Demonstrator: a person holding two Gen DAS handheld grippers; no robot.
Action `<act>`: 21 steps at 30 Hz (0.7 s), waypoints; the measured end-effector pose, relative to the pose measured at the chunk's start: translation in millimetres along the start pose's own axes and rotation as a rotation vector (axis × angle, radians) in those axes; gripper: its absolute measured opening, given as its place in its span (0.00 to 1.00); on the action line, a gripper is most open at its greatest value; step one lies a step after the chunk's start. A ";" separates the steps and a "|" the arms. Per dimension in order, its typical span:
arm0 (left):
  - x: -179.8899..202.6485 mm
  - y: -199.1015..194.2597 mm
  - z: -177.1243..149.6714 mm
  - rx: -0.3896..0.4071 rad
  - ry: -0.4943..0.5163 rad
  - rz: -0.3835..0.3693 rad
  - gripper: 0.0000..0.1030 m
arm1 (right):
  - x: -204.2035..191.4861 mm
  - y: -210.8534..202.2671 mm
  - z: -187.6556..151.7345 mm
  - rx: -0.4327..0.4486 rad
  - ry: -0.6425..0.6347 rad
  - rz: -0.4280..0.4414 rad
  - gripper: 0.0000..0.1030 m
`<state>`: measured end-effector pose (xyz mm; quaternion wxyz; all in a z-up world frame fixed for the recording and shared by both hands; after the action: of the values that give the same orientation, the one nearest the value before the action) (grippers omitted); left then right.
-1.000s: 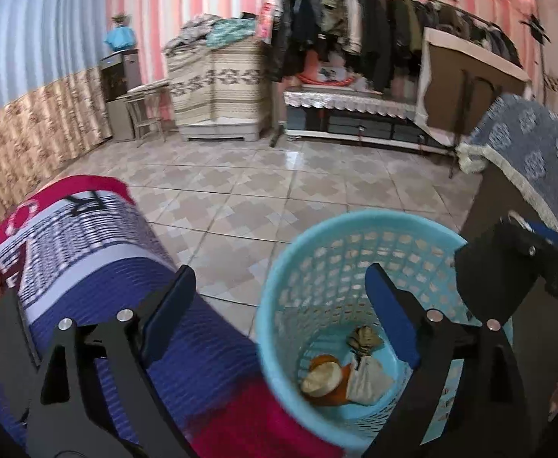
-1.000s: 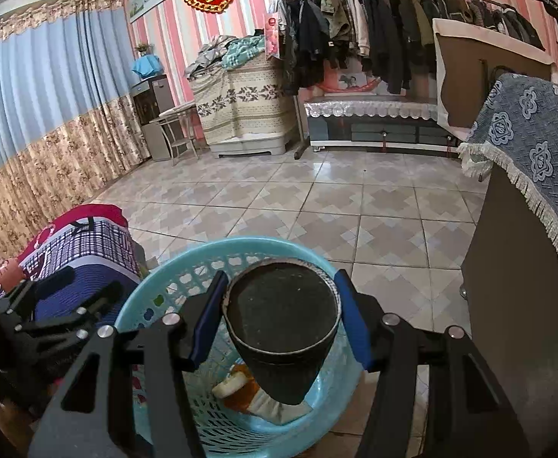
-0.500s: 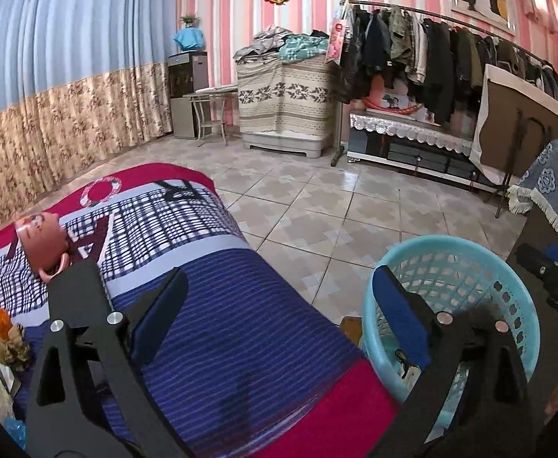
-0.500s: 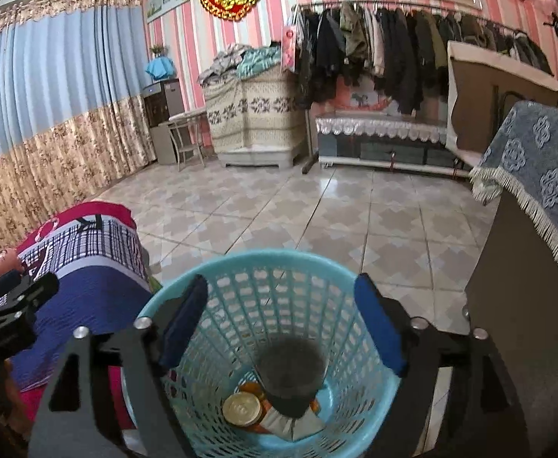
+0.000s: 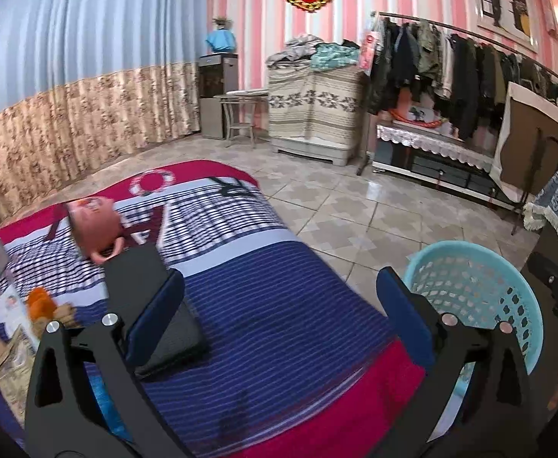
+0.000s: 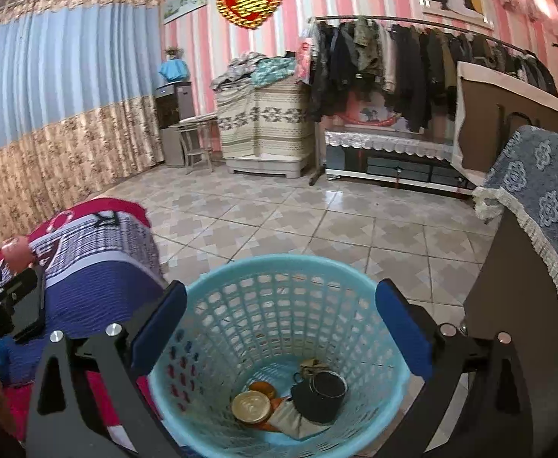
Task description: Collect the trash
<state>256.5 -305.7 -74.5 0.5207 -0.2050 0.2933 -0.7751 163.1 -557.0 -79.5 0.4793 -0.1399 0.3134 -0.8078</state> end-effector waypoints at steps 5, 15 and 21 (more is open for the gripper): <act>-34.4 -29.1 -3.4 0.023 -0.032 0.028 0.95 | -40.4 -14.9 -5.9 0.014 -0.064 0.048 0.96; -120.1 -84.6 -11.9 0.065 -0.117 0.123 0.94 | -129.3 -36.0 -25.2 -0.004 -0.171 0.222 0.96; -173.7 -110.2 -34.9 0.075 -0.147 0.174 0.95 | -167.5 -47.3 -38.1 -0.030 -0.178 0.335 0.96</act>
<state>223.9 -104.6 -29.0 0.6133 -0.2155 0.2419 -0.7204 194.6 -382.2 -65.8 0.6306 -0.1640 0.3008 -0.6964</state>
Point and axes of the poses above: each gripper's, at about its wrist camera, not at the fingertips, and y roughly the way its jaws point, x to its right, z to its top, the point moved 9 cm from there along y, roughly the way its jaws point, and after that the axes turned 11 degrees about -x, right-handed, at the moved point
